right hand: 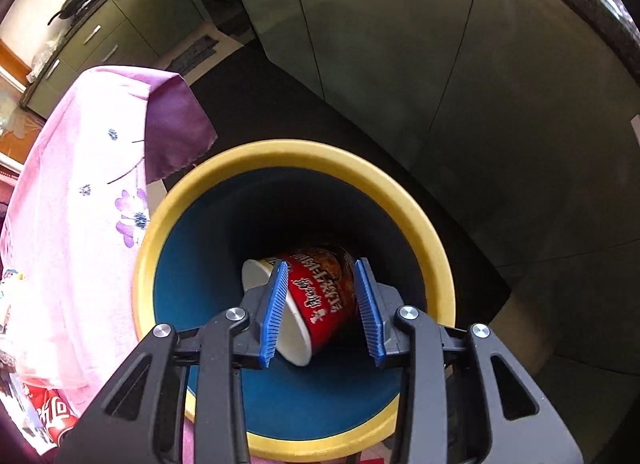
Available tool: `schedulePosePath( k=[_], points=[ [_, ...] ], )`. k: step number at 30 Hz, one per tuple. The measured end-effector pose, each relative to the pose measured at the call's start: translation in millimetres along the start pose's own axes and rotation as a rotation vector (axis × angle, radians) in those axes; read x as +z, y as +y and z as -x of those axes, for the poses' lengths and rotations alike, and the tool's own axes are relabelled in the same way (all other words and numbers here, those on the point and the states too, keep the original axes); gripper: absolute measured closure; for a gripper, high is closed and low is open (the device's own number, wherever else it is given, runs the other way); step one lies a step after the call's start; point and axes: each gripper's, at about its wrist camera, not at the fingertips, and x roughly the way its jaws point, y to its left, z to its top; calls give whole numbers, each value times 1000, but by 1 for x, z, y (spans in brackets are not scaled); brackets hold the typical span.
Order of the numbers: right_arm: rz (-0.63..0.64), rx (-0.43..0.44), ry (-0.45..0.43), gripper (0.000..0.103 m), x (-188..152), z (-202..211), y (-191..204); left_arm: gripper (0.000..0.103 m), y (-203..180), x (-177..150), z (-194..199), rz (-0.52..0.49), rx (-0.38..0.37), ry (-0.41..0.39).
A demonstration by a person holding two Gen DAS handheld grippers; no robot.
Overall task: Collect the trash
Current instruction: 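Carry the noodle cup over the trash bin and open the right gripper, then grasp the crumpled snack wrapper with the left gripper and lift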
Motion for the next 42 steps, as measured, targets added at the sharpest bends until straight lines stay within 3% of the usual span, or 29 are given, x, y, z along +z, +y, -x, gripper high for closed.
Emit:
schedulePosePath(
  k=[3,7,9,15,23,26,29,32,38,42],
  points=[
    [27,21,-40,68,-7,21,11,6,1,-3,-4,-2,-18,15],
    [77,42,-87,68,-26,50,24,6,9,-18,-15,-5,-109,69],
    [105,62,-105,68,-38,62,32,6,10,-29,-18,-42,-170,80],
    [177,92,-123,68,-68,82,58,6,12,-56,-32,-224,-189,51],
    [228,93,-123,67,-85,96,86,6,32,-77,-48,-192,-392,161],
    [239,86,-121,67,-86,98,94,6,32,-89,-41,-253,-379,201],
    [245,87,-125,67,-84,100,101,6,38,-99,-43,-253,-341,260],
    [254,93,-124,67,-78,84,113,6,46,-110,-48,-213,-289,300],
    [271,102,-115,67,-80,78,120,6,53,-121,-57,-41,-196,385],
    [275,110,-114,67,-82,73,123,6,45,-127,-60,-43,-107,401]
  ],
)
